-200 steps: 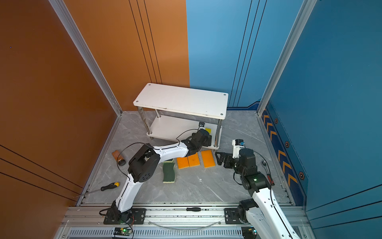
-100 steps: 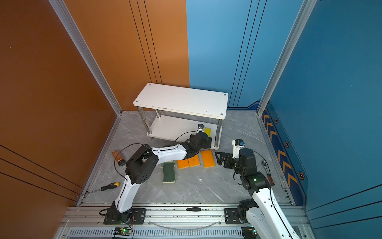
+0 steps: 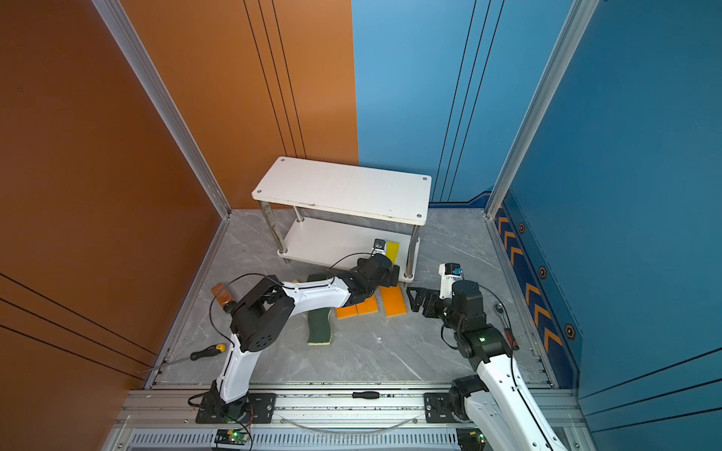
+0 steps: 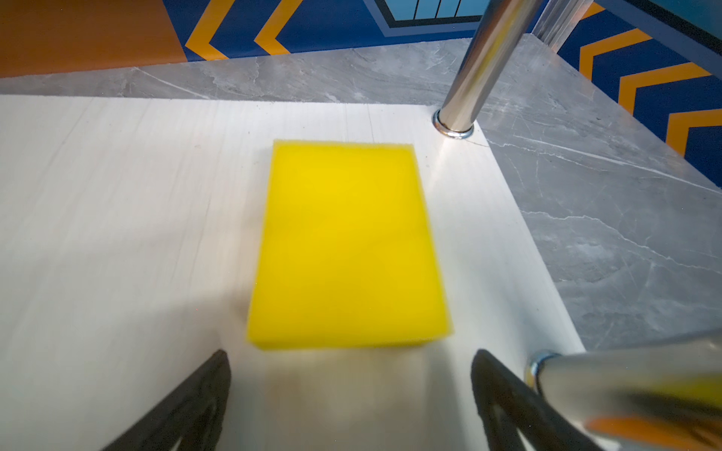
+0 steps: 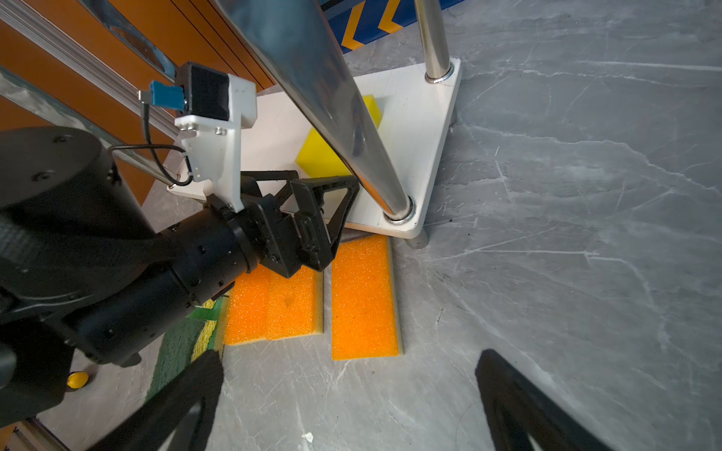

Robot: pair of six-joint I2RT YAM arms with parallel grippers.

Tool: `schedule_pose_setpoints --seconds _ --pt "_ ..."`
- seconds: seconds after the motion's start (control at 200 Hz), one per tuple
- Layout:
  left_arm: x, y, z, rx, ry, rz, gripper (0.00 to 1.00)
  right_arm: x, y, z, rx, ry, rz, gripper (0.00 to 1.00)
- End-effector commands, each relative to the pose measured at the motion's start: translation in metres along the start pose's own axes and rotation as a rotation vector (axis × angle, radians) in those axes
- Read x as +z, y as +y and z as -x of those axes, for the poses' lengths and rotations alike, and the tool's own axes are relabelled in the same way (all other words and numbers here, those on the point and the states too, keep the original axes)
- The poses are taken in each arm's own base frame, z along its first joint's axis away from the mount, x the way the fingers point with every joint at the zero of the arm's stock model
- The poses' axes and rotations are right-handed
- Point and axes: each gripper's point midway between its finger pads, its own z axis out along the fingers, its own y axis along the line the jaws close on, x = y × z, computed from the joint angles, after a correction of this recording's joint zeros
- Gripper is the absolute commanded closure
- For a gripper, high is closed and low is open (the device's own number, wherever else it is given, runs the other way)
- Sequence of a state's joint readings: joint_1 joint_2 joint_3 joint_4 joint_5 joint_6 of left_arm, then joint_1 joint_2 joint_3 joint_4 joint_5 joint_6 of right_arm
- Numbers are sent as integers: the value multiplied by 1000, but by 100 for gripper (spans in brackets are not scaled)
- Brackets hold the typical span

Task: Place and organize the cleaning sponges onto the shelf
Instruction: 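Lower the yellow sponge onto the lower shelf and open the left gripper, then withdraw the left gripper from the shelf toward the remaining sponges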

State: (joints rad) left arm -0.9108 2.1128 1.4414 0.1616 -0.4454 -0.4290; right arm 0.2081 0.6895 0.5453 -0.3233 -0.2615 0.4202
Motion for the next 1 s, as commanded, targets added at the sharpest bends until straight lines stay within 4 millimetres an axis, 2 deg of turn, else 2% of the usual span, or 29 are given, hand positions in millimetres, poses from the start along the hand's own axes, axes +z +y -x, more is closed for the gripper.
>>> schedule_pose_setpoints --seconds 0.0,0.245,0.396,0.501,0.706,0.771,0.996 --pt "-22 -8 22 23 -60 -18 1 -1 -1 -5 13 10 5 0" --pt "-49 -15 30 74 -86 -57 2 -1 -1 -5 15 9 6 0" --pt "-69 -9 25 105 -31 -77 3 -1 -1 -4 17 9 8 0" --pt "-84 -2 13 185 60 -74 2 -1 -1 -4 21 11 8 0" --pt "-117 27 -7 270 146 -31 2 0 0 -3 28 10 13 0" --pt "-130 44 -18 300 193 1 2 -1 1 -2 29 7 16 0" --pt "-170 100 -30 282 273 91 2 0 1 -2 34 9 18 0"
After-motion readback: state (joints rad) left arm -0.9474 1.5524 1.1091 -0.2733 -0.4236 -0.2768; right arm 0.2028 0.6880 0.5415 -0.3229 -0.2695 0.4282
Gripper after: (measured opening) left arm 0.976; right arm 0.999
